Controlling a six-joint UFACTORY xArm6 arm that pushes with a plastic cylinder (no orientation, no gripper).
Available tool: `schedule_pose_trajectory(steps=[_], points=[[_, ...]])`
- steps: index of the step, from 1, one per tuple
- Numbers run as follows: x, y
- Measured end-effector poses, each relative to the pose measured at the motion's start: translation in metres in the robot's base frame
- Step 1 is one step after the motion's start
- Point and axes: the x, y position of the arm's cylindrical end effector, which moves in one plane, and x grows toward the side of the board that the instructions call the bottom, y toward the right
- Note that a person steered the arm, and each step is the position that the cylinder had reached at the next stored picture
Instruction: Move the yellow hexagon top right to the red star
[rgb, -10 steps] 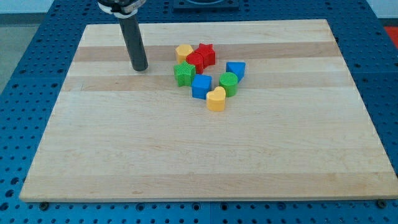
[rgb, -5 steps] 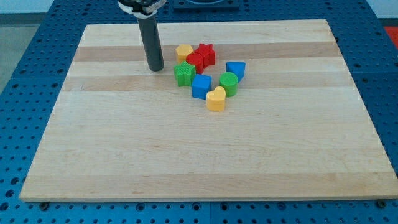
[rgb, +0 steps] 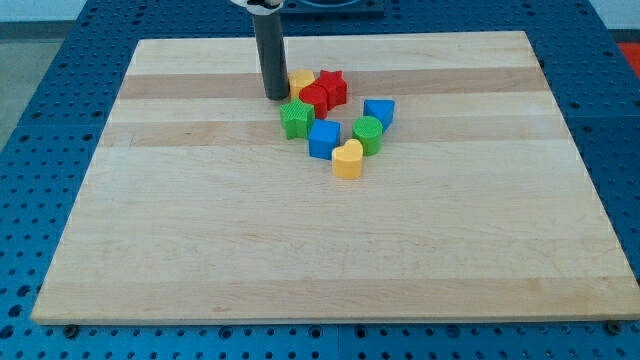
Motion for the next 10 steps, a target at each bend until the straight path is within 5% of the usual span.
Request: schedule_pose_trajectory(steps=[5, 10], points=[[-0.044, 0.023], [0.008, 0.002]])
